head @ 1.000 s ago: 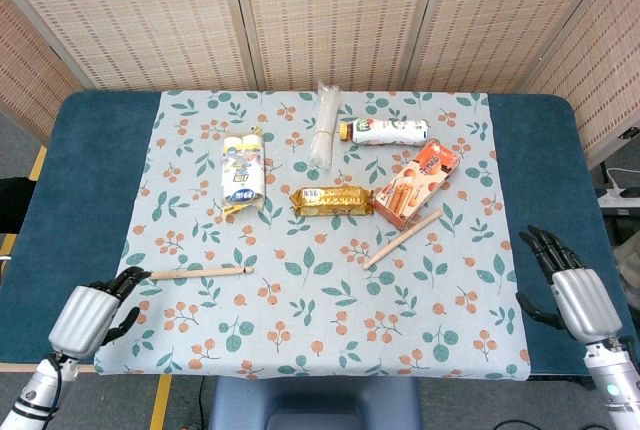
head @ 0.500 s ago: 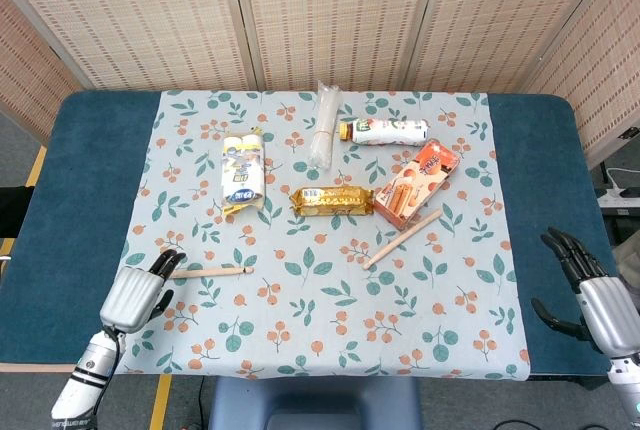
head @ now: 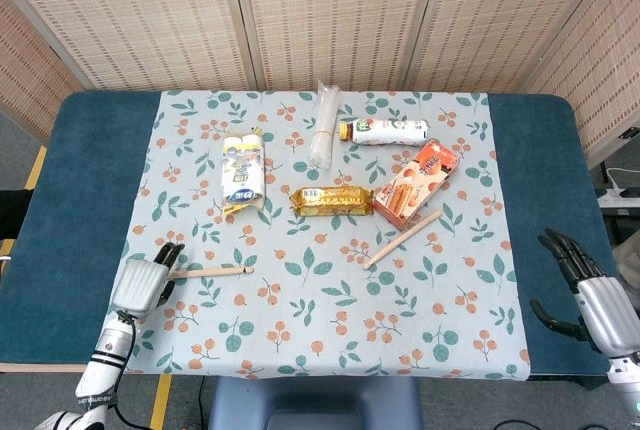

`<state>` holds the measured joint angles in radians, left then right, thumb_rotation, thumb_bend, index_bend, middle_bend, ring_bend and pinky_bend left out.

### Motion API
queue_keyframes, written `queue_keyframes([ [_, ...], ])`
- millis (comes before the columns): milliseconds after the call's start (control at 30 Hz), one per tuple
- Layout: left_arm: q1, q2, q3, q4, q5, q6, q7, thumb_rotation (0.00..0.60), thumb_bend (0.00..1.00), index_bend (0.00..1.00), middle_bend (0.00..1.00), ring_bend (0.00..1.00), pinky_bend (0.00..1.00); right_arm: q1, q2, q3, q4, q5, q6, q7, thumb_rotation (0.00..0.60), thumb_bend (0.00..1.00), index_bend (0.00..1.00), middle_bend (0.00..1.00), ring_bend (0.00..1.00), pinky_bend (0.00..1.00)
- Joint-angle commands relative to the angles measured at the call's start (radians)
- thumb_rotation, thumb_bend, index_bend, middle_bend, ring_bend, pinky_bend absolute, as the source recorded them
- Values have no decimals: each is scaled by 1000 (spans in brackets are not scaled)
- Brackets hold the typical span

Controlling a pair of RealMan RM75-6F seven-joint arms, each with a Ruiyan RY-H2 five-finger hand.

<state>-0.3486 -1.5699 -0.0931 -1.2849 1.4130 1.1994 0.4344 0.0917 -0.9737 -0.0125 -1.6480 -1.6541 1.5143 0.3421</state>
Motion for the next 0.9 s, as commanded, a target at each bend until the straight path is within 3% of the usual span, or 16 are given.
queue_keyframes([
  [33,-4,-22,3,33,-12,-5,-23,600,397,158,206,924,1000,2,3,-3,-1,-3,-6,4,600,248,61,0,0,169],
  [600,-5,-80,36,125,7,6,-136,600,433,128,237,930,1000,14,13,-5,-10,2,-34,12,600,248,72,0,0,170],
  [900,-9,-169,44,284,48,50,-234,600,451,241,340,959,1000,20,19,-8,-15,4,-49,21,600,248,83,0,0,171],
])
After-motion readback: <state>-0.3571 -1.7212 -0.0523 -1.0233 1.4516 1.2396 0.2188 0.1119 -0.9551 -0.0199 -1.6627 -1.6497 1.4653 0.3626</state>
